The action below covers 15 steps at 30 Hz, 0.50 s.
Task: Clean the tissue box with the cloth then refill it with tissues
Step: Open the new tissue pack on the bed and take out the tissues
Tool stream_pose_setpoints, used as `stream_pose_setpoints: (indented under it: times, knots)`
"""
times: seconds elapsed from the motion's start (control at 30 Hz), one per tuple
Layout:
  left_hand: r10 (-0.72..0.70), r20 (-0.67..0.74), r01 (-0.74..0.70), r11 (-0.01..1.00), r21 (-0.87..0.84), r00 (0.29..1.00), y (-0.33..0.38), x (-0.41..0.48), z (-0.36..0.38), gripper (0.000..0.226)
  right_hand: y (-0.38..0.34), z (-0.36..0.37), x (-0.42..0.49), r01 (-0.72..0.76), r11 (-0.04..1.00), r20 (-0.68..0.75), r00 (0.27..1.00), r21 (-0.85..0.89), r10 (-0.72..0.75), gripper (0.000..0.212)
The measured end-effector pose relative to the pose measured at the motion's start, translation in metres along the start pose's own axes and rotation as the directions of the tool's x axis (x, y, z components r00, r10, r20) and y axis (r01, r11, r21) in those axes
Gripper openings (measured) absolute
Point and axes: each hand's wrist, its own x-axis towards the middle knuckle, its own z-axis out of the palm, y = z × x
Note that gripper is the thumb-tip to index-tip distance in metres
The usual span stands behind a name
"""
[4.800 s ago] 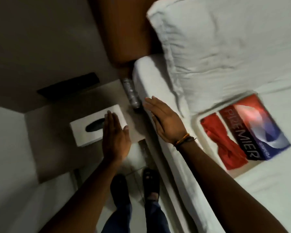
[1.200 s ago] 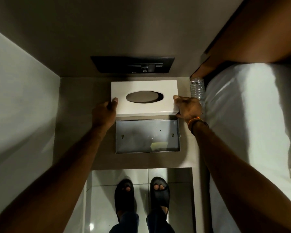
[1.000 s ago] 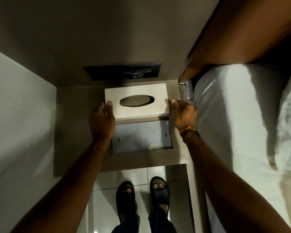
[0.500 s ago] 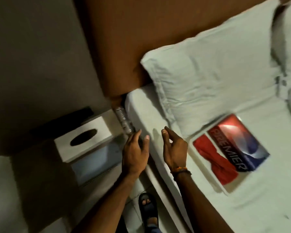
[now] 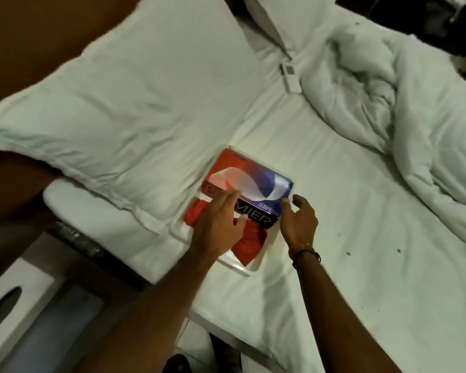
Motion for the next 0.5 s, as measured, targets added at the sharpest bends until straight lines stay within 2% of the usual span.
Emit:
stream_pose_setpoints:
  times: [0.13, 0.23, 0.37, 0.5]
  knots:
    - [0.151, 0.059, -0.156, 0.983, 0.101, 0.987, 0.004, 0.03, 0.026, 0.06, 0.019, 0.0, 0.03, -0.12, 0.992, 0.041, 0.992, 0.026, 0.119, 0.035]
    - [0.165, 0.068, -0.175, 0.968, 0.18, 0.984, 0.002, 0.042, 0.037, 0.062, 0.022, 0.002, 0.036, -0.201, 0.969, 0.087, 0.978, 0.144, 0.19, 0.032]
    - [0.171, 0.124, -0.197, 0.951, 0.238, 0.977, 0.008, 0.044, 0.041, 0.074, 0.022, 0.003, 0.029, -0.197, 0.96, 0.065, 0.98, 0.197, 0.188, 0.024]
    - [0.176, 0.152, -0.21, 0.946, 0.245, 0.972, 0.011, 0.045, 0.041, 0.078, 0.021, 0.003, 0.018, -0.174, 0.978, 0.054, 0.984, 0.113, 0.169, 0.034]
